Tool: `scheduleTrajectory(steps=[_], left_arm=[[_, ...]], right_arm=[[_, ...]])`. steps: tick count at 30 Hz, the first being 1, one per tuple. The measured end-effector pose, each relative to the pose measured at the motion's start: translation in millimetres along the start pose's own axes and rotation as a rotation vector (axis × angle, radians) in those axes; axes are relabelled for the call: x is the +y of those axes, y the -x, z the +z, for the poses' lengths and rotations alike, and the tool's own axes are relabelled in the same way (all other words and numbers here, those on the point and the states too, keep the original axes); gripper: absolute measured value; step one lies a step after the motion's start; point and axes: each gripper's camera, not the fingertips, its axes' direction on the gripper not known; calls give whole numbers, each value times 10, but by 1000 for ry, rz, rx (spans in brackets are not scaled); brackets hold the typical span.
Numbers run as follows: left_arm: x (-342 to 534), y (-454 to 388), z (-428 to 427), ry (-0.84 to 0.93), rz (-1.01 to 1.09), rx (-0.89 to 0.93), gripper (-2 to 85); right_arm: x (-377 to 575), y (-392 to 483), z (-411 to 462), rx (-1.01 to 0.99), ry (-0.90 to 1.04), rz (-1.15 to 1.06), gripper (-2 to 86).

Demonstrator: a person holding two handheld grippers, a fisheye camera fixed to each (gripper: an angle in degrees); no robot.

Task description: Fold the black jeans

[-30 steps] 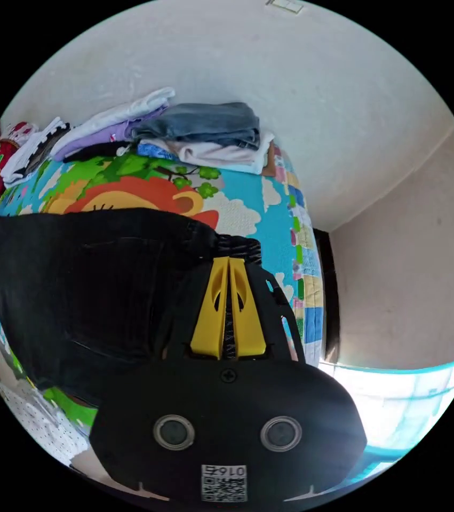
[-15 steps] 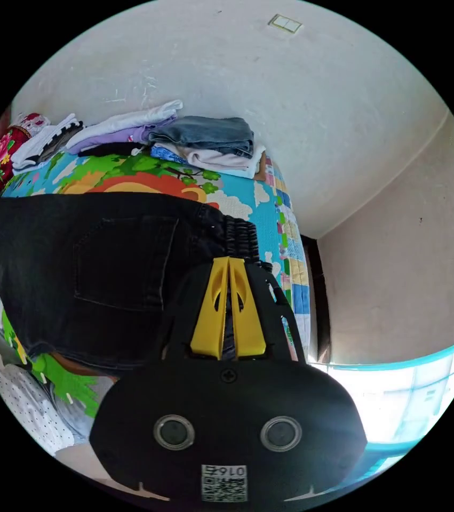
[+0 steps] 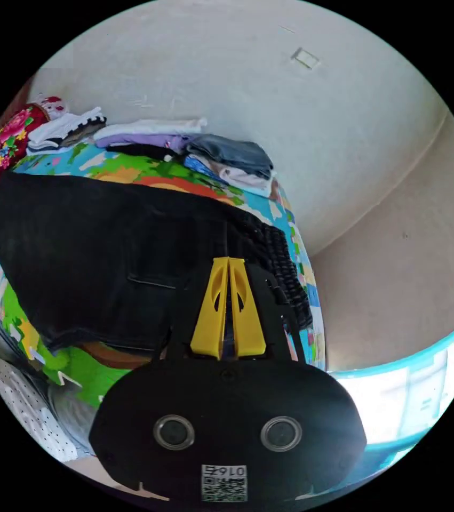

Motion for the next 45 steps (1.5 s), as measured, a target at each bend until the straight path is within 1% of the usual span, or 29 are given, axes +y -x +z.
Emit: scheduleTrajectory(steps=[2, 3, 4, 5, 6, 7, 8, 9, 11, 12, 14, 16, 18, 21, 23, 25, 32, 37, 40, 45], left_arm=[[17, 32, 31, -4, 6, 2, 8], [23, 59, 50, -6, 9, 4, 8], [22, 75, 59, -4, 10, 7, 7], [13, 113, 75, 0, 6, 16, 7], [-3, 146, 89, 6, 10, 22, 6], [-12, 159, 95, 9, 17, 24, 6], [-29, 189, 104, 12, 31, 28, 5], [-42, 224, 110, 10, 43, 36, 5], [-63, 301, 111, 5, 48, 63, 7], [-77, 373, 99, -8, 41, 99, 9], [-102, 502, 100, -17, 19, 156, 16], [-139, 631, 136, -9, 5, 192, 30], [-182, 804, 219, 24, -23, 221, 57], [-170, 1044, 238, -18, -112, 324, 83], [-187, 1187, 257, -35, -174, 360, 85], [-254, 1292, 289, -30, -206, 363, 76], [-586, 1551, 284, -35, -296, 421, 94], [-728, 1748, 107, -46, -358, 435, 119], [-870, 1864, 11, -9, -354, 438, 121], [-1314, 1934, -84, 13, -319, 334, 99]], right_arm=[[-181, 1019, -430, -215, -272, -112, -5], [-214, 1283, -509, -270, -314, -164, -5], [-299, 1783, -612, -352, -354, -223, -5], [-418, 2280, -648, -386, -330, -275, -5], [-484, 2532, -647, -390, -299, -311, -5], [-617, 3018, -618, -374, -224, -366, -5], [-728, 3479, -575, -333, -131, -421, -5], [-771, 3695, -559, -306, -91, -449, -5], [-839, 4417, -528, -161, -51, -557, -5], [-847, 4564, -514, -126, -38, -584, -5], [-843, 5033, -418, -63, 54, -697, -4], [-829, 5203, -462, -23, 36, -722, -3], [-852, 5282, -496, -48, 30, -706, -3], [-918, 5276, -541, -167, 14, -623, -3], [-943, 5260, -565, -250, -12, -567, -4], [-952, 5305, -591, -277, -23, -551, -5], [-970, 5726, -721, -192, -41, -597, -6], [-1022, 5822, -774, -222, -41, -578, -6], [-1035, 5888, -810, -217, -46, -578, -6], [-1049, 5972, -863, -195, -51, -588, -6]])
